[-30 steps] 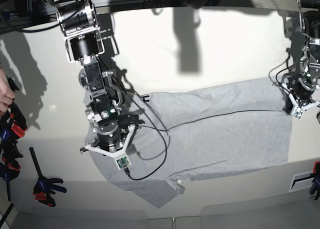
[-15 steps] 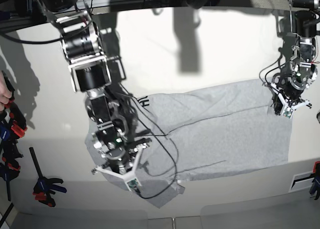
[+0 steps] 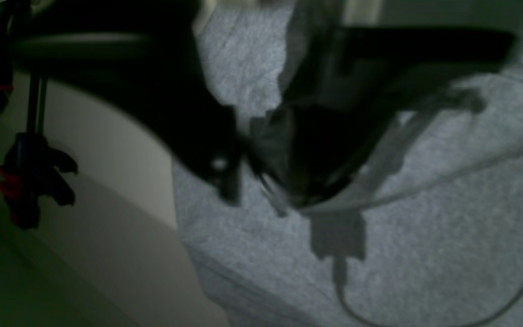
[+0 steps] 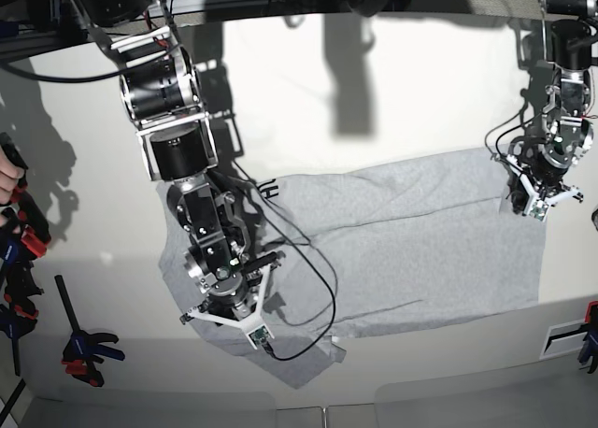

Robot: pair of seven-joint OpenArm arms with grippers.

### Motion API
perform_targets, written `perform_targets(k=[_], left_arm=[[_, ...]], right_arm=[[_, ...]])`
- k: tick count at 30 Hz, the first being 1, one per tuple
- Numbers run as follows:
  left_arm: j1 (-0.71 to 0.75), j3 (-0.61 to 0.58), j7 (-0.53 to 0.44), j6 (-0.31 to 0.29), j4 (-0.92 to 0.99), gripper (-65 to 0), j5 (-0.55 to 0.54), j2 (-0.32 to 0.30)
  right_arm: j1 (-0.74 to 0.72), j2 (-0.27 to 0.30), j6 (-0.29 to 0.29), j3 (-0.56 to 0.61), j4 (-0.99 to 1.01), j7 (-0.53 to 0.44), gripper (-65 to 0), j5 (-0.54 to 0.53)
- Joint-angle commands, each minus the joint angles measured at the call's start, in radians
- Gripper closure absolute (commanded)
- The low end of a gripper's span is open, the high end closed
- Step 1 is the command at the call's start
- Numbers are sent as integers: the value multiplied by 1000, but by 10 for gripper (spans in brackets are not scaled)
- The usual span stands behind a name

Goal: Fold the T-shirt properly

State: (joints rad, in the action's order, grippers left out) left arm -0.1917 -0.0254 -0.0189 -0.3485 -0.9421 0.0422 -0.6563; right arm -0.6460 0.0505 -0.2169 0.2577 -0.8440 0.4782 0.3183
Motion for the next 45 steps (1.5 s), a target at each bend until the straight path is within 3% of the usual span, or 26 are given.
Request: perform_targets(k=[1, 3, 5, 9, 13, 15, 18, 25, 29, 31, 33, 38, 45], left_arm=[[-25, 10, -13, 27, -13, -211, -6, -26], [-25, 10, 11, 74, -13, -311, -6, -26], [-25, 10, 50, 116, -13, -359, -9, -29], [-24, 11, 187, 200, -37, -364, -109, -23], [-21, 11, 325, 234, -141, -363, -159, -20], [-11, 11, 364, 267, -222, -363, -156, -21], [27, 11, 401, 271, -365, -363, -179, -19], [142, 12, 406, 271, -497, -363, -192, -8], [195, 13, 392, 295, -495, -363, -193, 20], [215, 13, 333, 325, -490, -363, -193, 31], [211, 13, 335, 335, -474, -363, -193, 41], [200, 15, 340, 342, -378, -363, -198, 43], [201, 98, 339, 340, -259, -363, -319, 64]], right_arm=[[-38, -1, 17, -3, -17, -21, -249, -5], [-39, -1, 61, -3, -17, -2, -287, -8], [-45, -1, 83, -3, -20, 89, -286, -8], [-48, 9, 77, -3, -53, 151, -286, -103], [-48, 13, 61, -3, -136, 205, -286, -147], [-39, 13, 42, -3, -195, 232, -286, -156], [2, 26, 22, -8, -308, 288, -286, -216], [206, 52, -46, -153, -587, 380, -286, -325], [346, 56, -122, -279, -705, 383, -286, -423], [408, 66, -146, -315, -735, 382, -286, -475], [457, 81, -169, -325, -736, 367, -286, -479], [558, 116, -164, -324, -735, 256, -285, -426], [566, 113, -156, -324, -723, 244, -284, -425]])
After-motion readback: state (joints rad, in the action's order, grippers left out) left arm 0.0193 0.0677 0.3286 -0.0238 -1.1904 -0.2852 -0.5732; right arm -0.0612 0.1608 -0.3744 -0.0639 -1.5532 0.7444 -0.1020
